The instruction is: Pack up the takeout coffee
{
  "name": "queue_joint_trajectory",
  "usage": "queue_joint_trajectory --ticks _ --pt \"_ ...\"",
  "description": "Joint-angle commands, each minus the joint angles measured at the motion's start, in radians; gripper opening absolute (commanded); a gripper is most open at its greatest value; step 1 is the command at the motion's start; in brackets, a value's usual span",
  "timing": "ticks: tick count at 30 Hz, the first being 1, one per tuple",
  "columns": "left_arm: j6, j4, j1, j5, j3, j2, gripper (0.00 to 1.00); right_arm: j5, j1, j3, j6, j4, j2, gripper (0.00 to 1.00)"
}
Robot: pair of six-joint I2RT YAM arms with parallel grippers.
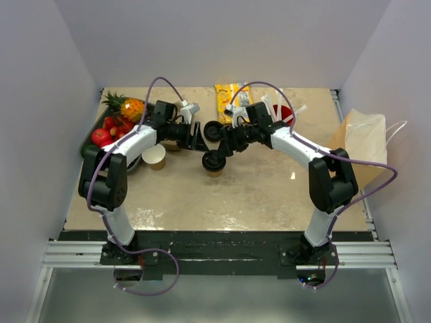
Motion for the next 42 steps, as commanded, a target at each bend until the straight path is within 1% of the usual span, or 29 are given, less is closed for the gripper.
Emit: queue_joint_trajectory --ticks 1,3,4,7,11,20,26,27,31,42 --pt "0.009 0.016 0.008 0.074 -0.036 -0.064 0.64 -0.07 -0.002 0.047 -0.007 0.036 -0.013 0.73" --pt "0.016 0.01 0.017 0.071 -0.05 -0.078 0.64 -0.073 -0.018 0.05 0.006 0.05 -0.019 0.72" --pt "0.014 0.008 0.022 0.066 -0.056 -0.079 0.64 -0.073 -0.029 0.048 0.04 0.056 -0.021 0.72" --pt "-0.024 0.025 0.048 0.052 -0.088 -0.093 0.63 -0.08 -0.074 0.047 0.098 0.082 -0.01 0.69" --pt "-0.038 0.039 0.052 0.071 -0.109 -0.096 0.62 -0.086 -0.086 0.05 0.077 0.065 0.004 0.67" --pt "-0.056 0.051 0.052 0.068 -0.113 -0.052 0.59 -0.031 -0.084 0.018 0.077 0.047 0.017 0.66" --pt "-0.072 0.063 0.054 0.077 -0.109 -0.022 0.59 0.0 -0.086 0.022 0.079 0.028 0.036 0.61" --pt "-0.076 0.068 0.054 0.078 -0.109 -0.019 0.59 0.002 -0.086 0.022 0.079 0.027 0.04 0.58" --pt "-0.081 0.073 0.054 0.083 -0.102 -0.006 0.58 -0.007 -0.086 0.025 0.075 0.024 0.048 0.56" --pt "-0.083 0.077 0.054 0.08 -0.108 0.011 0.58 -0.024 -0.08 0.035 0.062 0.013 0.065 0.56"
